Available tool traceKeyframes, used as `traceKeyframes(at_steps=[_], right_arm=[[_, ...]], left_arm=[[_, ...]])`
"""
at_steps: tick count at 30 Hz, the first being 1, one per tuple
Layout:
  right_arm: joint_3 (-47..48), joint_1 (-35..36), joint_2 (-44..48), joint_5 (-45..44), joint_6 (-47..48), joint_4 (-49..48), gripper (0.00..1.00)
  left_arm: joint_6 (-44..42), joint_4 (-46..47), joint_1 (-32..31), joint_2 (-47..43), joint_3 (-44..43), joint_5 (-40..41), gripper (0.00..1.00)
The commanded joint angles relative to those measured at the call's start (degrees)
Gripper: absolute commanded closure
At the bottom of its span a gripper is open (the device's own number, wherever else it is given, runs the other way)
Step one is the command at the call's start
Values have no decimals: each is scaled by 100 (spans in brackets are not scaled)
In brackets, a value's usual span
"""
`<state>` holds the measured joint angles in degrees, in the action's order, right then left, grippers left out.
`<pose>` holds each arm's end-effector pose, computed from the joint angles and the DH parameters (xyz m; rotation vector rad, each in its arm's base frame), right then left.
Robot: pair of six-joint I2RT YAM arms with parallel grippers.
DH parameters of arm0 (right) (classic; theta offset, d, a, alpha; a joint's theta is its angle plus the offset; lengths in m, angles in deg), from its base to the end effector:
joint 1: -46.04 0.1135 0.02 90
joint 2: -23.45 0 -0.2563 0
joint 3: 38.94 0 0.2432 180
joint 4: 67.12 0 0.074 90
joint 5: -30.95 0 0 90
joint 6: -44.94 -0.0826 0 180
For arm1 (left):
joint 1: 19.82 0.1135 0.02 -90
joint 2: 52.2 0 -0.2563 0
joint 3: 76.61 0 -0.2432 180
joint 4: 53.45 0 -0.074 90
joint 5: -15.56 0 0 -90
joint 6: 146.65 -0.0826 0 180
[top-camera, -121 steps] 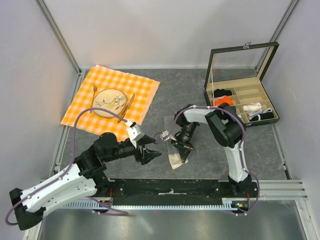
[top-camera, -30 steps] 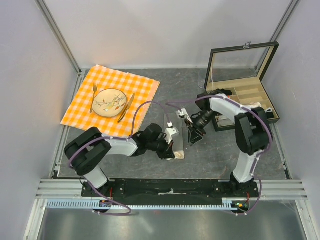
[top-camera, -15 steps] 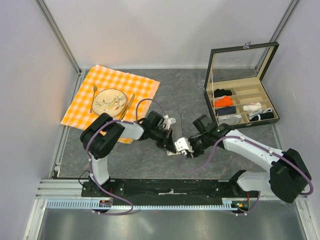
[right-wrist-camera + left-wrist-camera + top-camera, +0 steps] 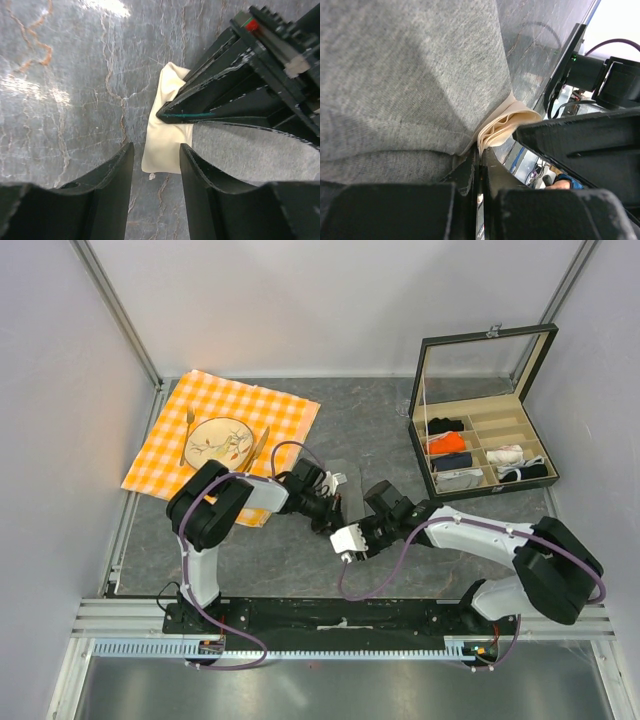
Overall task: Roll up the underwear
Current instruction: Roll the underwear to the center of the board.
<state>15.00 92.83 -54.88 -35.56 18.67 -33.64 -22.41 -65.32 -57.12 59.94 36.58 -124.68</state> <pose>0.1604 0.2188 0.1373 -2.1409 1.3024 0.4083 0.2449 -0.2664 0.0713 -0.4407 -2.6660 1.4788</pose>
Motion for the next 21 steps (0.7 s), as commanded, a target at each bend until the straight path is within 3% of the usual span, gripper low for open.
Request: traceKeyframes(at_steps=[1,12,18,21], right_arm=[[-116,59,-271,-388,-18,-338,50],[-169,59,-763,-740,-184,-470,52],[41,6,-1044,-750,-483,-356,62],[164,-99,-1149,-565,-545,-145,71]], left_arm=[[188,-180,109,124,-38,225,95],[434,127,170,-235,41,172,78],[435,286,328,-877,278,190,64],[286,312,513,-1404,498,339,62]])
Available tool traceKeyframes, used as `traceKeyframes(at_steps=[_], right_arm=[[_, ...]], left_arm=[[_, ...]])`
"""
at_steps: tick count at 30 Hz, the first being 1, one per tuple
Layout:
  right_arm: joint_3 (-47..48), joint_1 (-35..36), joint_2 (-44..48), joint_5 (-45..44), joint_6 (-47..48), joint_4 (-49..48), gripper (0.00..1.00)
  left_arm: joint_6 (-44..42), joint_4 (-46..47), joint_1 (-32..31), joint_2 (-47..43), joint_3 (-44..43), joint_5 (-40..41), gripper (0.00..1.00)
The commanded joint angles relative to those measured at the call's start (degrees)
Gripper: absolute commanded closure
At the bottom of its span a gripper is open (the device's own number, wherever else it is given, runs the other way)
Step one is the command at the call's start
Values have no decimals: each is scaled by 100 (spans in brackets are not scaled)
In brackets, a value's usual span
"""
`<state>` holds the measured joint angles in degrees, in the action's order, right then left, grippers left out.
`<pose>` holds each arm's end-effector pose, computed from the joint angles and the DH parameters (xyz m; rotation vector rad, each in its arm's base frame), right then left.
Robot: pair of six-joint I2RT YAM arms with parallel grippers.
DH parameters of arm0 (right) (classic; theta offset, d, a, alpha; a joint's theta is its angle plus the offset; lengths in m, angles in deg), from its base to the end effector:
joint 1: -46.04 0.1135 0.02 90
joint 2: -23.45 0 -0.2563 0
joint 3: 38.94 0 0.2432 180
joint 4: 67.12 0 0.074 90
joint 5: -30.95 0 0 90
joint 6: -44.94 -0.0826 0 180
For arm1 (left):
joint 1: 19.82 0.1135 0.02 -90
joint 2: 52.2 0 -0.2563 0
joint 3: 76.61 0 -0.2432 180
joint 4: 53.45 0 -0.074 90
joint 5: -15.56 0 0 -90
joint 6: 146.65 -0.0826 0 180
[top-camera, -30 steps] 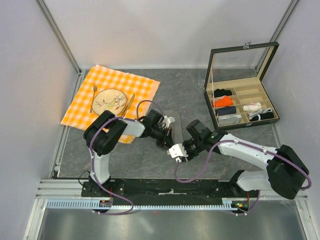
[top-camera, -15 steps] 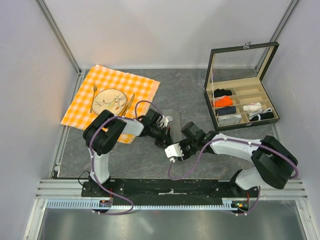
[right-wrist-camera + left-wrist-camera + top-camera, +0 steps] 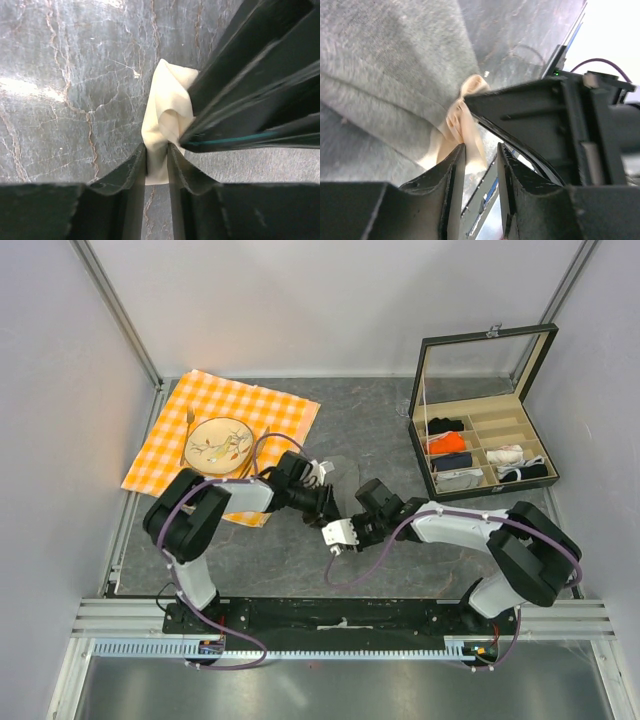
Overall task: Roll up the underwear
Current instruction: Roll the underwear to the center of the board.
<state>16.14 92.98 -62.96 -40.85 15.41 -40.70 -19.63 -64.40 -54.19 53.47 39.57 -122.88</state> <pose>0.1812 0.2317 0.1139 -2.1087 1.4033 0.3163 0.2526 -0.2476 0.0954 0.3461 2.7081 -1.5162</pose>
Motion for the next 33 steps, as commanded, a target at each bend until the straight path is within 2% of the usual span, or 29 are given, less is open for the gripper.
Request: traceKeyframes(at_steps=[1,6,9,12,16,19,23,26,27,33], right_arm=[[86,-202,-367,34,-246,613,75],[428,-545,-517,614,-378,1097,80],[691,-694,-692,1036,-422,1483,82],[1043,-774,-991,1370,-422,1984,84],[1544,-984,-1404,1775,-404,2678,86],[1896,-1098,-1747,2082,-422,3188,87],[2178,-1204,-2186,2249,-492,3715,87],[2476,-1283,-2493,2451,-466,4189,87],[2642,-1301,-2573,2521,-396,4356,87],[2969,-1354,-3057,2733,-149,4999,88]], left_arm=[[-62,238,272,-915,277,230,61],[-659,571,449,-2040,1024,915,61],[-914,1465,396,-2785,1761,1337,62],[-1274,2556,28,-3619,2500,1785,62],[-2065,3287,-543,-4447,3204,2295,60],[-2663,3832,-1061,-4870,3705,2532,56],[-3384,4026,-1808,-5012,4075,2979,47],[-4086,3895,-2317,-4698,3900,3235,34],[-4523,3790,-2450,-4591,3812,3349,33],[-5809,2875,-3066,-3678,3012,4017,32]])
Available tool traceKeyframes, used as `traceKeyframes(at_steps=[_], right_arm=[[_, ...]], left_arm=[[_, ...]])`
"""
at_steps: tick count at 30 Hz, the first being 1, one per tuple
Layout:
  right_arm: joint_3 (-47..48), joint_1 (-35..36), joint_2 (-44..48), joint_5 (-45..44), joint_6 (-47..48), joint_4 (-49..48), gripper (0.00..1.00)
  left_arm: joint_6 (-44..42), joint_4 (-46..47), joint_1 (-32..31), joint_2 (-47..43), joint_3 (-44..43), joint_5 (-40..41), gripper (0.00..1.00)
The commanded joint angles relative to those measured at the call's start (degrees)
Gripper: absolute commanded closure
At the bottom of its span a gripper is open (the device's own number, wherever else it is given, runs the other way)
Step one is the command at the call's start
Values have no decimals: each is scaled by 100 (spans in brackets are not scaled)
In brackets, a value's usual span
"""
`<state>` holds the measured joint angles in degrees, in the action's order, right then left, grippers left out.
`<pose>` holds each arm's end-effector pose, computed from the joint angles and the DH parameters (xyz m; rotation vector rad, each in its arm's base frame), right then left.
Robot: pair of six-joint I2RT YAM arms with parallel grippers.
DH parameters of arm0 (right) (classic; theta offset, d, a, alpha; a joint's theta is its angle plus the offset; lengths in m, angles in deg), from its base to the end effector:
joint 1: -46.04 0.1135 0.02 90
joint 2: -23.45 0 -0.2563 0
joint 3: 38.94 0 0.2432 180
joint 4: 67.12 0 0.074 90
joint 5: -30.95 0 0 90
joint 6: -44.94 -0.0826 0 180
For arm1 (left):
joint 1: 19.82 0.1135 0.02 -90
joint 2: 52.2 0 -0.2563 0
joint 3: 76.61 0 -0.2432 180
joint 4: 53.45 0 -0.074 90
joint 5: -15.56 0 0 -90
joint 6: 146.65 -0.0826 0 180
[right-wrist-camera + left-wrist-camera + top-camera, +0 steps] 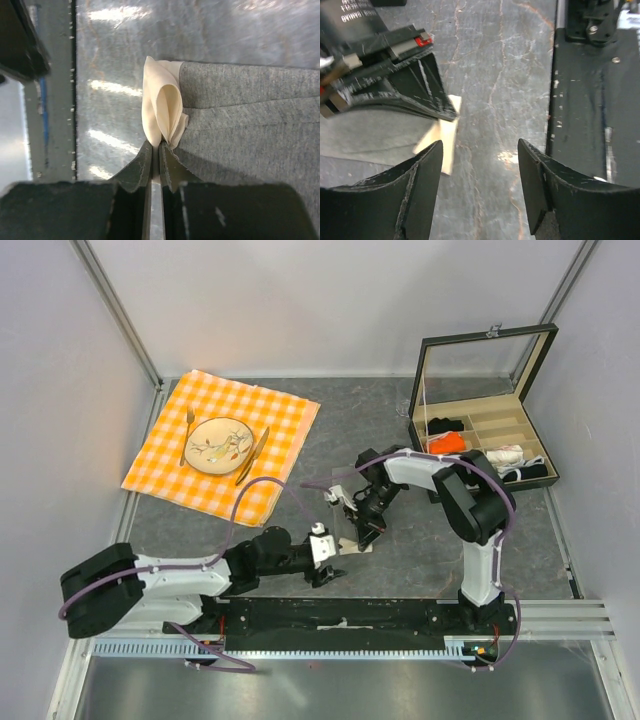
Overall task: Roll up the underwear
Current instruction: Roll the underwear to the center of the board.
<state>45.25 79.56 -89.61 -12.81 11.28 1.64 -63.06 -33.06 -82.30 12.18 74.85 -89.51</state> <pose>0.2305 0.2242 0.1019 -1.9561 2.0759 1.2308 0.0986 -0.2357 0.1612 1.2479 1.4770 -0.9128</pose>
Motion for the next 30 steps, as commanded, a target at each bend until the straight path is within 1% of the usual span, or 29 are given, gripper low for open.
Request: traceKeyframes(at_steps=[1,5,10,18,21,24,25,27,28,30], right_arm=[[67,-21,-428,-62,290,810,88],[93,-91,-524,-54,308,854,87],[102,-117,-551,-62,308,845,87],[93,-170,-604,-80,316,845,86],[93,-179,-604,-80,316,845,86],[93,-214,-595,-36,343,871,86],[93,-223,-586,-19,378,915,86],[102,-258,-577,25,431,950,86],[102,-275,-551,34,457,977,85],[93,-284,-534,78,510,994,85]], left_arm=[[-1598,-320,-343,557,-655,742,32],[-2082,-567,-449,1119,-938,926,33],[-2355,-638,-563,1796,-1236,1006,35],[-2575,-681,-713,2289,-1570,1041,36],[-2619,-813,-731,2482,-1685,1085,39],[-2611,-1032,-731,2649,-1790,1173,47],[-2593,-1111,-731,2685,-1817,1190,54],[-2540,-1331,-731,2729,-1878,1217,64],[-2479,-1401,-731,2746,-1896,1217,75],[-2409,-1569,-731,2773,-1940,1235,82]])
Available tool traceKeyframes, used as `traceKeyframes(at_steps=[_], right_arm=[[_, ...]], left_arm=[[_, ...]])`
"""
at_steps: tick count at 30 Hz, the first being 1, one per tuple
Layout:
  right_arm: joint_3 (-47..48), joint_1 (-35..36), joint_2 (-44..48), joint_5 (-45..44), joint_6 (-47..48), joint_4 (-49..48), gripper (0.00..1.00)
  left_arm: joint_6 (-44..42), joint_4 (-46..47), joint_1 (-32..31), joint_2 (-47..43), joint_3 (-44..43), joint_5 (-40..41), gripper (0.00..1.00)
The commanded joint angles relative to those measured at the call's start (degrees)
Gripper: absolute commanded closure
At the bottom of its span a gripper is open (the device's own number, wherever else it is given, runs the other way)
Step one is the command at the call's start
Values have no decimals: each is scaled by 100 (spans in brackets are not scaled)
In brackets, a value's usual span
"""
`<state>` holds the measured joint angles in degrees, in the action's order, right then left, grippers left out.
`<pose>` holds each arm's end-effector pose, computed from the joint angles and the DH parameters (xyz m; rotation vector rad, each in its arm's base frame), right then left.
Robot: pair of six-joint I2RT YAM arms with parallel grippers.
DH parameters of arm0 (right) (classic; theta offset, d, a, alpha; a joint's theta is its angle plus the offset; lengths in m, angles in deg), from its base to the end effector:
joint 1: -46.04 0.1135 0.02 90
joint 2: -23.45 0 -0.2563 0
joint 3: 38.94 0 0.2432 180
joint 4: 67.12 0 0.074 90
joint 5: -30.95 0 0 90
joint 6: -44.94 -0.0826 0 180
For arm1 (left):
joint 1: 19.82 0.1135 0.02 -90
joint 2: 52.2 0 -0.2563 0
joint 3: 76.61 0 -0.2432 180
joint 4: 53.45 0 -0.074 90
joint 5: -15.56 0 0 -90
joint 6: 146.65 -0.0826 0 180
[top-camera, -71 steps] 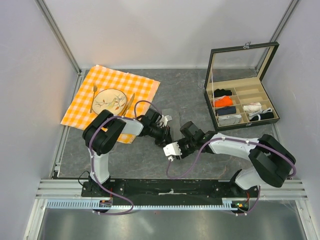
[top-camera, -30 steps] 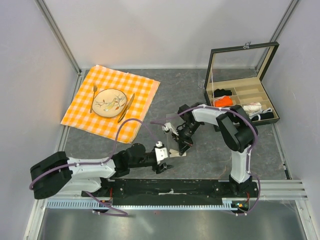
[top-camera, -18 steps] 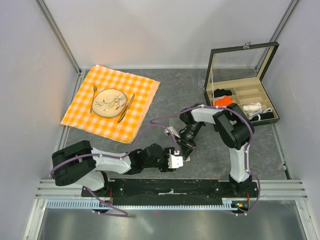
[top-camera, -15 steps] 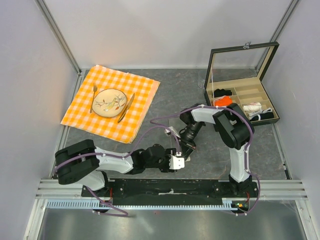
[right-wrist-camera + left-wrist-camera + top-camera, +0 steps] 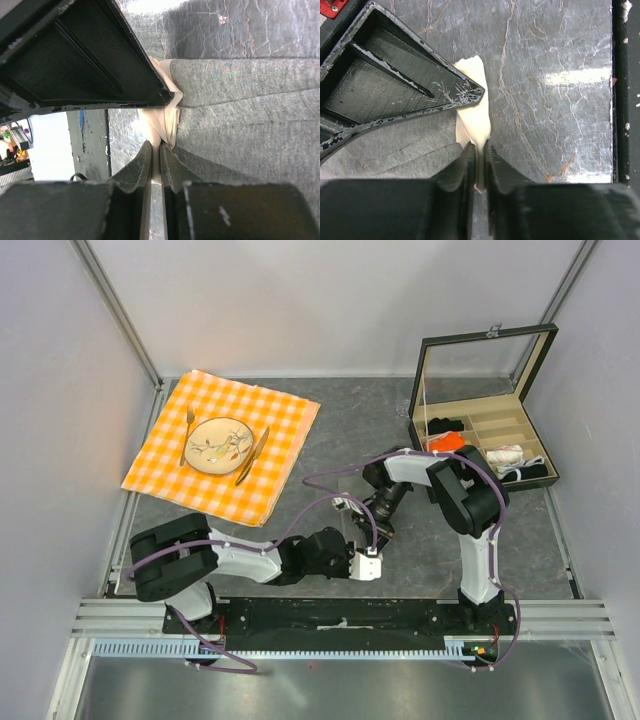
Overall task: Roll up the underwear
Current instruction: Roll the underwear to the center of the board.
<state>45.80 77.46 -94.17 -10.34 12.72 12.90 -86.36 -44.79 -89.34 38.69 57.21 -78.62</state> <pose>0.2177 0.2057 0.0902 1.6969 -2.0687 -1.2974 0.1075 -0.3049 0.1066 1.7311 1.4179 -0.4645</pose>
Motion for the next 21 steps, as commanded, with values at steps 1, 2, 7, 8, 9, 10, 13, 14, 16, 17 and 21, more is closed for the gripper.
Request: traceKeyframes(at_steps=[1,2,7,8,9,10,13,14,16,17,21], right_arm=[[38,-75,-59,-151,392,-105,85],[38,-83,-50,-134,444,-96,85],[21,-118,177,-54,577,-35,77],[30,-145,239,-37,585,-26,73],[30,-223,318,-11,603,-43,71],[30,-267,484,7,603,-61,70],[-5,-566,862,16,559,-201,63],[-32,-636,960,7,533,-245,61],[-102,-900,1267,-63,419,-447,60],[-120,-1118,1364,-81,384,-508,59],[-181,-1726,1952,-28,304,-746,60]], left_arm=[[-44,-448,-27,148,-202,164,90],[61,-518,-27,165,-229,181,93],[798,-1177,87,253,-580,-177,98],[957,-1273,140,271,-633,-292,98],[1115,-1483,305,280,-729,-467,98],[1456,-1555,394,332,-765,-774,98],[1967,-1757,746,394,-844,-1389,98],[2065,-1810,834,490,-914,-1522,98],[2285,-2046,1071,596,-1011,-1927,98],[2356,-2117,1150,718,-1116,-2076,98],[2776,-2232,1667,965,-1257,-2849,98]])
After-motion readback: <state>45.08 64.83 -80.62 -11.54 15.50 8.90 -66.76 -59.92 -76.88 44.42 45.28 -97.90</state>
